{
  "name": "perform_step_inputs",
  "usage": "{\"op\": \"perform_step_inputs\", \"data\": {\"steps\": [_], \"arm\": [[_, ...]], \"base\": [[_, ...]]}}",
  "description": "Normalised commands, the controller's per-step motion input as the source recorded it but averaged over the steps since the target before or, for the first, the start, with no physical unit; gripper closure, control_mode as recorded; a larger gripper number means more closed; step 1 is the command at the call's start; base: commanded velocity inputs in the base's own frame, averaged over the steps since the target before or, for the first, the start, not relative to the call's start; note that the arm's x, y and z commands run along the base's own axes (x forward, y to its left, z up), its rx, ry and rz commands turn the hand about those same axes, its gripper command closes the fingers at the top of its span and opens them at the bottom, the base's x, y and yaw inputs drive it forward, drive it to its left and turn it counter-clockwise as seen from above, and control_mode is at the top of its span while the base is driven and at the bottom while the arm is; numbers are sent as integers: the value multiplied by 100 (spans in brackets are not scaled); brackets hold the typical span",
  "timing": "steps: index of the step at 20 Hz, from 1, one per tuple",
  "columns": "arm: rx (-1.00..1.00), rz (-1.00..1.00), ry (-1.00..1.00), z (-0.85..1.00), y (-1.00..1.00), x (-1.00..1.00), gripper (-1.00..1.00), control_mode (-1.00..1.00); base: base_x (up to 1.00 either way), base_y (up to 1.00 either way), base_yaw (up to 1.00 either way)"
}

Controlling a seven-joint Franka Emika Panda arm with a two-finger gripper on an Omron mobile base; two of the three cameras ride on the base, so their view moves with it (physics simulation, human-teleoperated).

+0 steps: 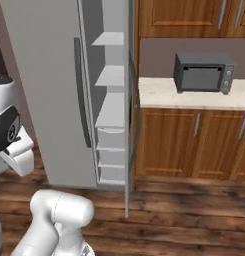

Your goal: Take the sweet potato and cucumber out of the freezer and place them in the tupperware container on the counter. Then put the tupperware containing the vegetables back in the freezer.

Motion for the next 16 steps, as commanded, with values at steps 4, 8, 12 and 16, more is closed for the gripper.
{"op": "perform_step_inputs", "data": {"steps": [4,8,12,16], "arm": [[0,0,0,0,0,0,100,100],[0,0,0,0,0,0,100,100],[0,0,0,0,0,0,100,100],[0,0,0,0,0,0,100,100]], "base": [[69,77,0],[100,51,0],[85,16,0],[80,0,0]]}}
